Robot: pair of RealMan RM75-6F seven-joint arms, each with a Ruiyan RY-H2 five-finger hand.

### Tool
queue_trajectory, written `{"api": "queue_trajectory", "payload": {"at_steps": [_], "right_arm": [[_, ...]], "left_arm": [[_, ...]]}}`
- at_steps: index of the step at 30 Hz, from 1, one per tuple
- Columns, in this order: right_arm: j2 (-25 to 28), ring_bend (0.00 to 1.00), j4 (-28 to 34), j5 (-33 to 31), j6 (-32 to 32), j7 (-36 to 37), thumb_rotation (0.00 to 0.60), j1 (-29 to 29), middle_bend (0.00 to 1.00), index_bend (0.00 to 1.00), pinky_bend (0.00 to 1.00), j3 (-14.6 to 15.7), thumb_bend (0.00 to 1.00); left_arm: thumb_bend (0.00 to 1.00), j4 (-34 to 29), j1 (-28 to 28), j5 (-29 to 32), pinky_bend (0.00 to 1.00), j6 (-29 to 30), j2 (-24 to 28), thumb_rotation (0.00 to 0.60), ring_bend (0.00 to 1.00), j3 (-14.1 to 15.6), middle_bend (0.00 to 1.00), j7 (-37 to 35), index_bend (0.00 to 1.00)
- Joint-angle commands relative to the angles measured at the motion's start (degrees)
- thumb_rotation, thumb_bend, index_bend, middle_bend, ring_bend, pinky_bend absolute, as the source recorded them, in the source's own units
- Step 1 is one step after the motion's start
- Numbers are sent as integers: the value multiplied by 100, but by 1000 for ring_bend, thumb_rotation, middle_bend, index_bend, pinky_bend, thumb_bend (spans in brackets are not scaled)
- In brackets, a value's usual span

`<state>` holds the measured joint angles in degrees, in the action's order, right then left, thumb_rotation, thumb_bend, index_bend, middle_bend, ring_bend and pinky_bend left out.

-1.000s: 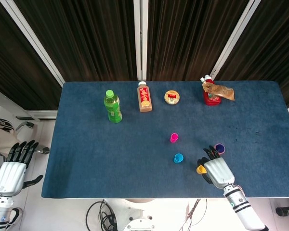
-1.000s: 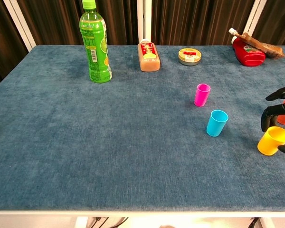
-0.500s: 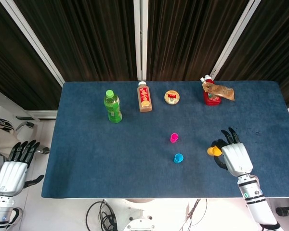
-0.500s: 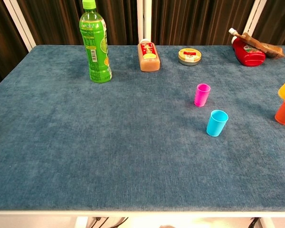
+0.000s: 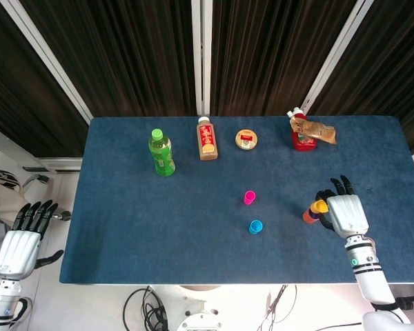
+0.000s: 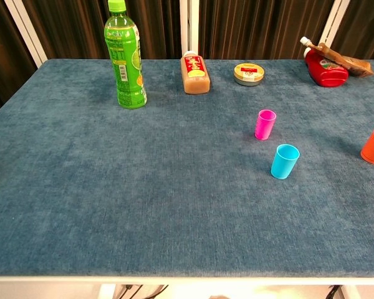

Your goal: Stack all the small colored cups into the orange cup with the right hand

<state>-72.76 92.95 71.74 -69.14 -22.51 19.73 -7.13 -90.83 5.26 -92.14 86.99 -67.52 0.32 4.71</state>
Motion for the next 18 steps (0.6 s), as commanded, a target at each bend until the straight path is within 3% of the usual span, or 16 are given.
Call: {"api": "queue_trajectory", "payload": {"at_steps": [1,10,13,16,18], "right_arm": [[-21,111,-15,-20,58,25,600,19,481,514,0,32,309],[-33,108,-56,-152,209,-41,600,33,441,493,0,141,297],[23,50,-6,-200,337,-130,600,73,256,299,0,197,274],[81,0,105,-199,321,-127,600,91,76,45,0,175,254],[136,0,199,-101,209,-67,600,73,30,1,0,154,246]], "left_arm": [[28,-1,3,6,0,-6,-1,600,0,-3,31,5,19],[28,49,-18,52,0,-20,-19,600,0,11,31,-46,19],[28,42,-13,48,0,-32,-13,600,0,15,31,-58,19],[28,42,-19,34,0,-11,-9,600,0,16,31,-62,19],[28,41,-27,37,0,1,-2,600,0,16,31,-77,19]]}}
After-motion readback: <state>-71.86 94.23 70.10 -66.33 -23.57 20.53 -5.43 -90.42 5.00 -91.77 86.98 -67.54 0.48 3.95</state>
